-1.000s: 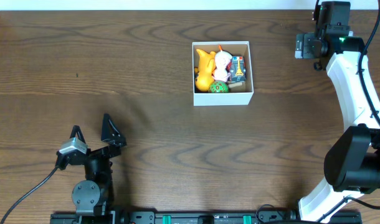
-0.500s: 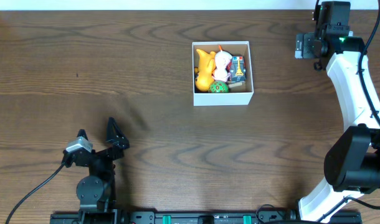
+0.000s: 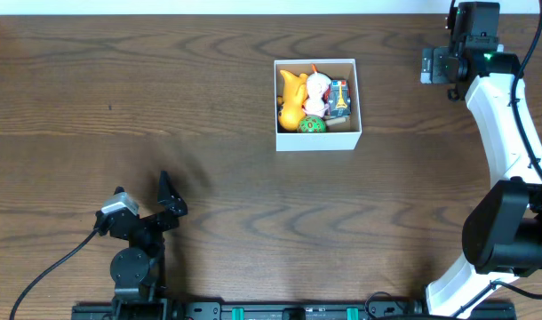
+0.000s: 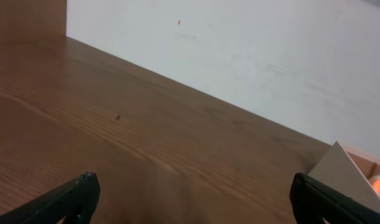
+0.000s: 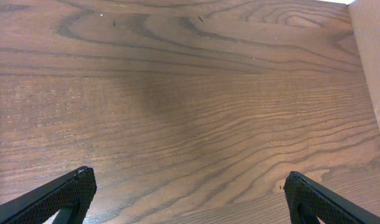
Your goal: Pack container
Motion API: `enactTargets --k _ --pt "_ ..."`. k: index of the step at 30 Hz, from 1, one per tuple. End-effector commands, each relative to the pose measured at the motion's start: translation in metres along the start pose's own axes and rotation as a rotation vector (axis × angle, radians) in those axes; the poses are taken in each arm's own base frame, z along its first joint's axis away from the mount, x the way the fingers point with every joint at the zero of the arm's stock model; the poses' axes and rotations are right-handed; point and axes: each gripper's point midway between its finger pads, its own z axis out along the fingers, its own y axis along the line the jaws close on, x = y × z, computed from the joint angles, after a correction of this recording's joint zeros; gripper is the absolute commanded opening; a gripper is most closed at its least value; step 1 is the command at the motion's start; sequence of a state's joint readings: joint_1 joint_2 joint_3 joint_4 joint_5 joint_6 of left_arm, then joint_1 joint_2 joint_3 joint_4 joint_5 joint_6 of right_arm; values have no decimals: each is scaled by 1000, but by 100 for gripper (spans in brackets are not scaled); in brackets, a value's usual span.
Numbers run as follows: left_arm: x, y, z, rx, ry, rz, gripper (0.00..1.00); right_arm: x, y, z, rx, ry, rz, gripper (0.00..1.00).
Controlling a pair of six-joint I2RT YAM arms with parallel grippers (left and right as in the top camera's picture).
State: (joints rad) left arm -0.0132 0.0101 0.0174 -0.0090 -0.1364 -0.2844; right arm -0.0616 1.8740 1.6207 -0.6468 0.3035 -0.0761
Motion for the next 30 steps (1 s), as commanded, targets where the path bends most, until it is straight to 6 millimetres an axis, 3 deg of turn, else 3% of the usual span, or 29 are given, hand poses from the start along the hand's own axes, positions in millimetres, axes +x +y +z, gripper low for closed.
enactTargets --k 1,11,30 --pt "18 9 1 -32 60 62 98 -5 -3 -2 6 -11 18 99" --pt "29 13 3 -48 113 94 98 -5 -3 -2 5 -11 18 99" --pt "31 13 3 -50 118 95 98 -5 -3 -2 5 -11 18 99"
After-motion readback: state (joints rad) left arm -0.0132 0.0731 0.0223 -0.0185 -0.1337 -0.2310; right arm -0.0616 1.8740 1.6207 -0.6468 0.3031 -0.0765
